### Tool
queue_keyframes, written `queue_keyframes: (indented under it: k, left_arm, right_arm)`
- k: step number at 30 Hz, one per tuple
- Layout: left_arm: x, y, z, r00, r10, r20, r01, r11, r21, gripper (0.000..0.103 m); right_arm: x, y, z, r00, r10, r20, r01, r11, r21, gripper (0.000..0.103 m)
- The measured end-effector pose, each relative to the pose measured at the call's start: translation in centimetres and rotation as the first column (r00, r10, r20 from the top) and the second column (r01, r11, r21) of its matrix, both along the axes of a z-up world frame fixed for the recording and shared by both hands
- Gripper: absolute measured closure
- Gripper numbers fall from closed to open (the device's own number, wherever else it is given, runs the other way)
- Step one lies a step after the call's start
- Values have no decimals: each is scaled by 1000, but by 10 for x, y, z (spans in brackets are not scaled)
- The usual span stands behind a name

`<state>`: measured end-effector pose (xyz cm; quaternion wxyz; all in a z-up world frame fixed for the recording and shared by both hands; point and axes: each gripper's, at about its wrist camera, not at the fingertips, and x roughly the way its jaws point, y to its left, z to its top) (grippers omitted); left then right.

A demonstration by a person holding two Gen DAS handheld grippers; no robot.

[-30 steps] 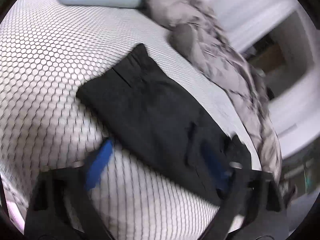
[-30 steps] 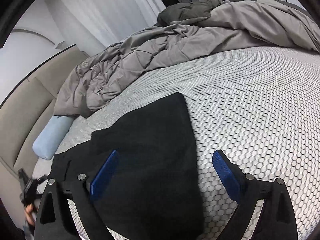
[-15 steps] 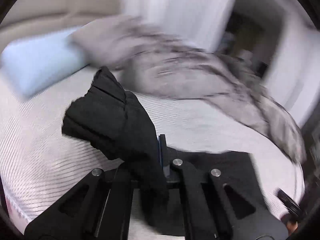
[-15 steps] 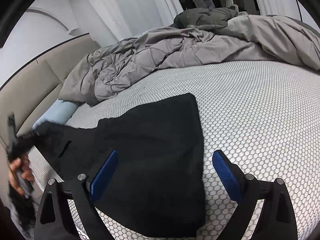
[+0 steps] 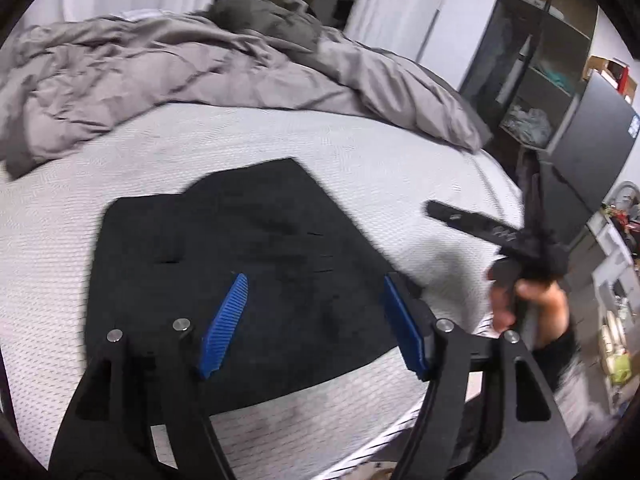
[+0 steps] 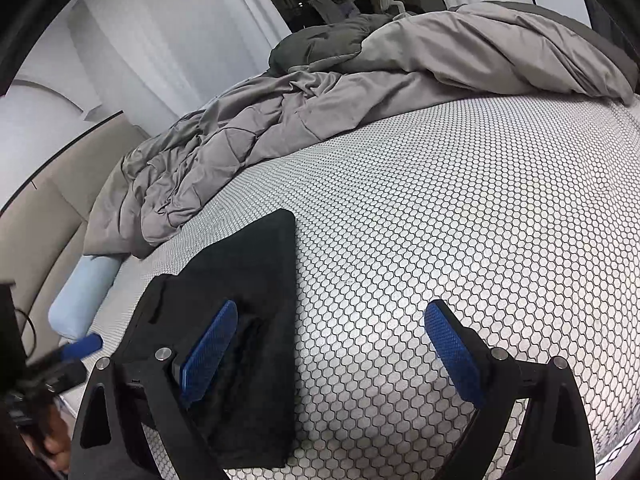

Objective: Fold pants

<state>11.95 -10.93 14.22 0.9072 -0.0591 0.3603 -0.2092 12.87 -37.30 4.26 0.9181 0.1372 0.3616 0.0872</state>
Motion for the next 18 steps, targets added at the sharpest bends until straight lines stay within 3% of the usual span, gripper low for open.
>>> queue_keyframes:
  k: [4,6,8,11,14,18]
  left_arm:
    - [-1,59,-27,979,201,29,-203,977,61,29]
    - [13,86,-48,958,285,-7,-284,955,90,29]
    - [24,106,-72,939,334,-83,-322,937,136,29]
    - [30,119,-98,935,326,-138,-301,937,177,27]
    - [27,127,-106,939,318,-133,-295,941,165,23]
    - [18,136,-107,941,311,-135,-293,946,139,23]
  right_arm:
    - [-1,18,-1,995,98,-13,-98,995,13,7]
    - [-1,34,-4,982,188,-24,-186,981,57,7]
    - [0,57,-10,947,316,-50,-306,941,147,12]
    - [6,87,-26,901,413,-132,-390,905,173,20]
    - [12,108,-51,881,397,-258,-388,917,90,25]
    - [17,110,-56,883,394,-255,-378,919,109,25]
